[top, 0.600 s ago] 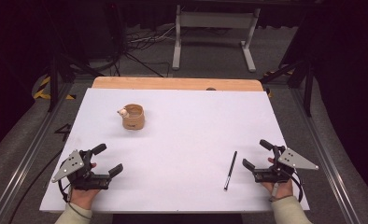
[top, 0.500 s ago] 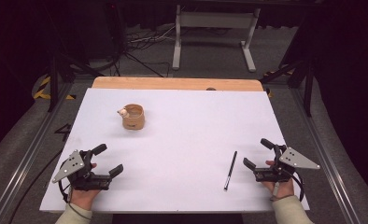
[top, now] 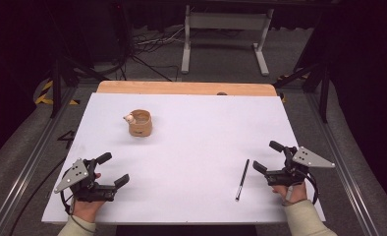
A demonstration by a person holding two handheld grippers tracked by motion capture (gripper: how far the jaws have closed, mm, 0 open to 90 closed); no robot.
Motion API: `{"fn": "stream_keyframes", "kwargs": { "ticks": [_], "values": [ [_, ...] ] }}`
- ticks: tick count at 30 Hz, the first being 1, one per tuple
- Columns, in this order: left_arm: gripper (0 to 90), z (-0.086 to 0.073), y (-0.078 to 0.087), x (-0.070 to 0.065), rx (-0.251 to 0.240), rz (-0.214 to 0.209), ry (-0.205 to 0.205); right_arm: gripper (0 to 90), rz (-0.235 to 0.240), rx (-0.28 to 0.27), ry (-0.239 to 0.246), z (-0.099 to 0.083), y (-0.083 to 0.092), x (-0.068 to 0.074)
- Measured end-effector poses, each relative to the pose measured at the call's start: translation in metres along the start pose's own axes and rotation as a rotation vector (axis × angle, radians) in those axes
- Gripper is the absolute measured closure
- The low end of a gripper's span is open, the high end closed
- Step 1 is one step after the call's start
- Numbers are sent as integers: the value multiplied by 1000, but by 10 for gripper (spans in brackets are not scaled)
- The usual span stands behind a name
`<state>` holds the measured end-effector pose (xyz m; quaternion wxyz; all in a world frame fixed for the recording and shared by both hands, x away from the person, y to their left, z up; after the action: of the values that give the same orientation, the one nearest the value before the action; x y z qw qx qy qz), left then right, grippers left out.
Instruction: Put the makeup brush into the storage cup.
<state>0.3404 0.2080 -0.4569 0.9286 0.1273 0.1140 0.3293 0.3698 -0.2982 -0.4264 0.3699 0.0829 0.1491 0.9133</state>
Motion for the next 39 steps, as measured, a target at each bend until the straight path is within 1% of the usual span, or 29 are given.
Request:
{"fn": "stream_keyframes", "kwargs": {
  "ticks": [4,8,11,13,14,18,22,23,24,27,28,30,32,33,39],
  "values": [
    [1,0,0,1,-1,0,8,3,8,-10,11,10,-6,3],
    [1,1,-2,0,2,-3,2,3,25,-6,14,17,-11,6],
    [1,1,-3,-1,5,-7,0,2,45,14,31,22,-18,10],
    [1,1,-3,-1,12,-9,-5,2,48,20,33,23,-20,11],
    [1,1,-3,-1,13,-13,1,3,53,26,40,24,-21,11],
    [1,1,-3,-1,14,-14,10,5,63,93,71,29,-26,13],
    [1,0,-3,-2,25,-15,10,17,98,177,119,37,-30,15],
    [1,0,-3,-2,24,-14,8,17,100,193,129,38,-30,16],
    [1,0,-3,-2,24,-14,8,17,100,193,129,38,-30,16],
    [1,1,-3,-2,22,-17,11,20,110,265,149,39,-33,15],
    [1,1,-3,-2,22,-16,12,20,118,299,158,39,-35,14],
    [1,1,-3,-2,23,-15,12,27,123,350,180,39,-36,14],
    [1,1,-3,-2,22,-17,17,40,137,375,199,40,-35,15],
    [1,1,-3,-2,25,-17,18,50,157,394,208,41,-35,16],
    [1,1,-3,-2,28,-18,14,53,166,495,248,44,-38,15]
  ]
}}
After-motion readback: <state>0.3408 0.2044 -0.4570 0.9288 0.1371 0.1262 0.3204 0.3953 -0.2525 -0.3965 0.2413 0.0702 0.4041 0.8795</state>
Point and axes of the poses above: each handheld gripper's, and its own axes: y roughly backward along the jaws, z roughly out of its top, x roughly to its left, the point moved 5 cm from there along -y, roughly forward along the jaws, and after that the axes turned 10 degrees about x, right-handed, at the moved point
